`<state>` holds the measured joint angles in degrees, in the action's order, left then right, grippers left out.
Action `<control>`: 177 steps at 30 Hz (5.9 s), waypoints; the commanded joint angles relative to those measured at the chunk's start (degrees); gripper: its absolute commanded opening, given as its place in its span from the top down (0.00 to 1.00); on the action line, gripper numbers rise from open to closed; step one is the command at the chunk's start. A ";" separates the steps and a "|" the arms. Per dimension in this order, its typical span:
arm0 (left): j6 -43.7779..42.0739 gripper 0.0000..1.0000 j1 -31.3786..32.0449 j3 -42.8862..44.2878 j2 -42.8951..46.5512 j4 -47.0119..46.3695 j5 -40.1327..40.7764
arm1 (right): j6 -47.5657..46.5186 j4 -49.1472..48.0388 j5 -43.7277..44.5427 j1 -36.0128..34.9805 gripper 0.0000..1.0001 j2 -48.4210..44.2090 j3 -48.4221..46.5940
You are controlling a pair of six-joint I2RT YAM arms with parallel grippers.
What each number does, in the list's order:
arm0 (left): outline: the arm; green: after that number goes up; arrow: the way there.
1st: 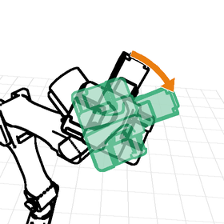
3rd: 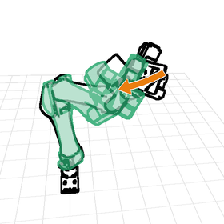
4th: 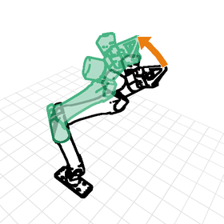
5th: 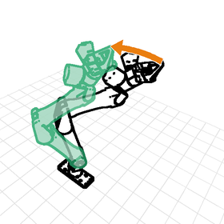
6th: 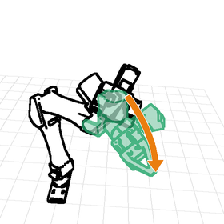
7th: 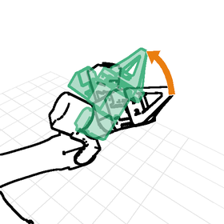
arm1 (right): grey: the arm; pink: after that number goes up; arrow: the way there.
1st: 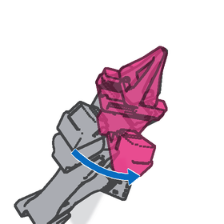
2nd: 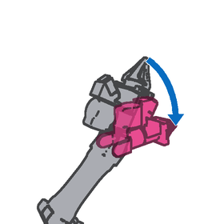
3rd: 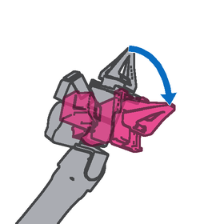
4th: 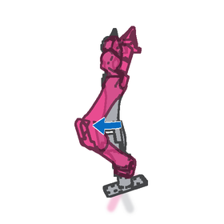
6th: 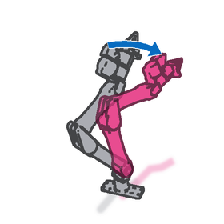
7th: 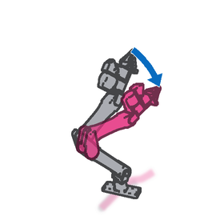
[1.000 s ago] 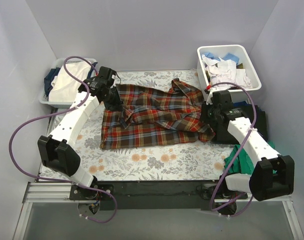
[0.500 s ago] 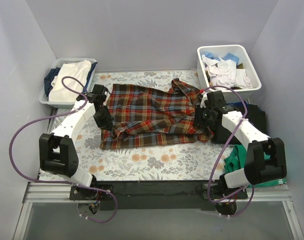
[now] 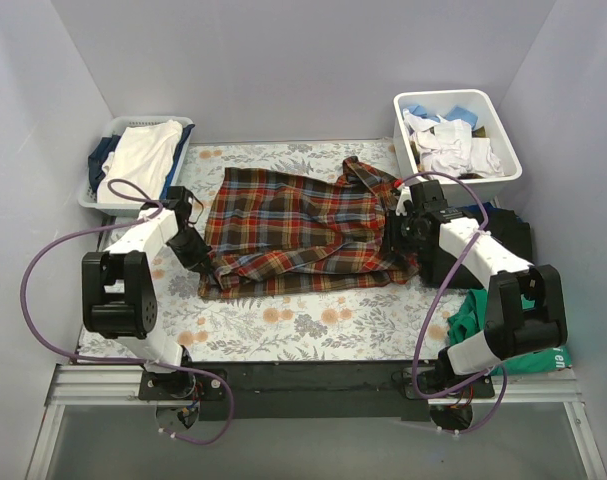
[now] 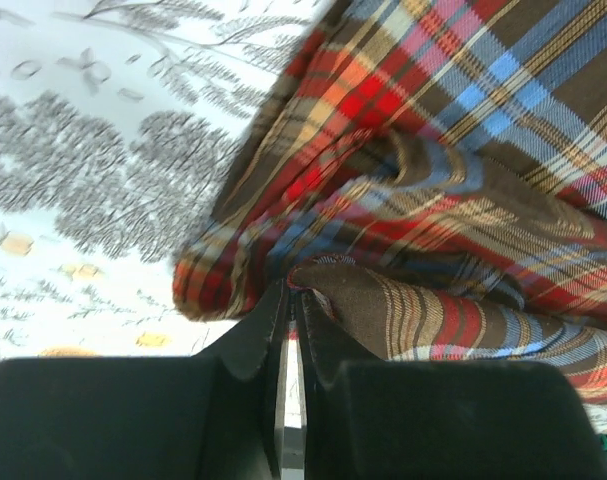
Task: Fold and stack the long sleeve shirts
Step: Fold the shirt
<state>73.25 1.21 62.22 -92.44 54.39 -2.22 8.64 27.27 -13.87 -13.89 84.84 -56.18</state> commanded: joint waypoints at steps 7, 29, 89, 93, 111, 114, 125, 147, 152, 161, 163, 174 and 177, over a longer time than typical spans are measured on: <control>-7.42 0.99 -0.07 4.13 3.22 -5.87 -6.47 | 0.06 -1.78 -0.98 0.18 0.63 -1.43 -2.53; -7.95 0.39 2.47 16.69 -12.83 -10.10 -8.51 | 4.89 7.80 9.56 0.09 0.63 10.17 -5.17; -6.02 0.40 4.58 4.69 7.71 1.77 -6.30 | 7.70 9.56 9.92 -0.61 0.62 11.49 -16.39; -2.95 0.39 6.87 -0.68 12.28 -0.07 -6.92 | 6.83 9.56 7.55 -0.79 0.61 11.49 -20.63; 2.51 0.39 7.05 -0.61 1.32 -11.33 6.78 | 5.59 7.80 4.64 -0.96 0.60 9.73 -21.25; 2.86 0.45 7.05 0.80 -0.80 -10.88 8.54 | 5.51 7.71 4.47 -0.88 0.60 9.64 -21.51; 1.54 1.00 7.05 13.19 -3.80 -7.64 7.40 | 3.66 7.36 1.83 -1.14 0.60 9.38 -19.93; -2.24 1.00 7.22 31.66 -0.37 -17.21 -19.14 | -5.83 2.98 -7.49 -7.64 0.45 7.18 -15.89; -2.33 1.00 7.31 27.71 4.18 -17.56 -19.58 | -6.18 -0.10 -5.64 -8.35 0.35 10.69 -16.50; -2.33 1.00 7.31 24.79 7.98 -16.95 -18.44 | -9.95 -0.55 -6.17 -10.72 0.40 13.87 -14.57; -2.41 1.00 7.31 25.15 7.98 -16.95 -18.52 | -10.23 -0.90 -6.08 -11.51 0.41 13.77 -14.13; -1.89 1.00 7.31 23.83 9.56 -17.04 -19.58 | -9.79 -0.72 -2.74 -13.71 0.51 20.19 -17.73; -1.97 1.00 7.31 24.00 9.48 -16.95 -19.05 | -9.09 -0.55 -0.82 -13.71 0.90 19.58 -17.56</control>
<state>71.77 8.38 86.59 -86.37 37.69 -20.64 -0.67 27.24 -17.23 -27.46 105.38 -71.35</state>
